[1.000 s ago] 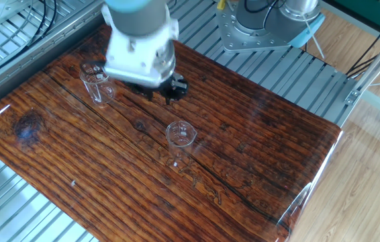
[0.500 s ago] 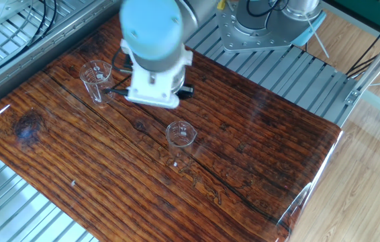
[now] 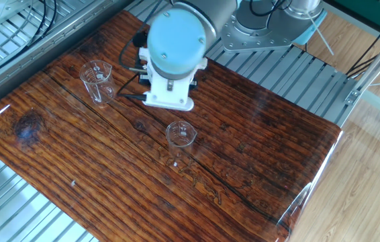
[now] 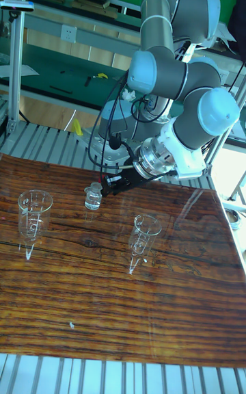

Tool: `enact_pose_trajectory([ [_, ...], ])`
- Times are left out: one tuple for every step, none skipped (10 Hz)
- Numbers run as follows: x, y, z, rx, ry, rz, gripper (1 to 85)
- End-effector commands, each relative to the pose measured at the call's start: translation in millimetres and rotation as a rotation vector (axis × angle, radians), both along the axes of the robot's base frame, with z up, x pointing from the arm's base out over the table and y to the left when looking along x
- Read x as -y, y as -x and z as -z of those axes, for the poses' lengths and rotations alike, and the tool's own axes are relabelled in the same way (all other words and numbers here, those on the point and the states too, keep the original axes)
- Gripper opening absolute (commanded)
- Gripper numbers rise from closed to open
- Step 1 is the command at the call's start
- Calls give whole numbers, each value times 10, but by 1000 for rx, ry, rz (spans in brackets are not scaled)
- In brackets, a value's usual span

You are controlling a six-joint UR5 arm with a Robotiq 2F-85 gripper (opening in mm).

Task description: Transfer liquid using a dropper

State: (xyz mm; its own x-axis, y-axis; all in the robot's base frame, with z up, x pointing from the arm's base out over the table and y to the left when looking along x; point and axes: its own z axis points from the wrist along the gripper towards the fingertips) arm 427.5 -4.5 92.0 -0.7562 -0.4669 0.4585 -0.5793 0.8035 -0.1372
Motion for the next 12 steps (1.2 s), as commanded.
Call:
enact_pose_trajectory([
  [-3, 83, 45, -18, 11, -29, 373],
  [43, 68, 26, -18, 27, -43, 373],
  [75, 71, 14, -28, 34, -61, 373],
  [44, 127, 11, -54, 17, -75, 373],
  [-108, 173, 60, -59, -43, -62, 373],
  [-141, 176, 65, -66, -63, -79, 373],
  [-82, 194, 34, -84, -49, -121, 367],
  [22, 137, 32, -61, -8, -174, 300],
  [47, 96, 45, -40, 1, -212, 243],
  [29, 86, 38, -51, -20, -266, 273],
  [49, 42, 2, -73, -39, -377, 420],
  [86, 27, -50, -82, -31, -448, 460],
])
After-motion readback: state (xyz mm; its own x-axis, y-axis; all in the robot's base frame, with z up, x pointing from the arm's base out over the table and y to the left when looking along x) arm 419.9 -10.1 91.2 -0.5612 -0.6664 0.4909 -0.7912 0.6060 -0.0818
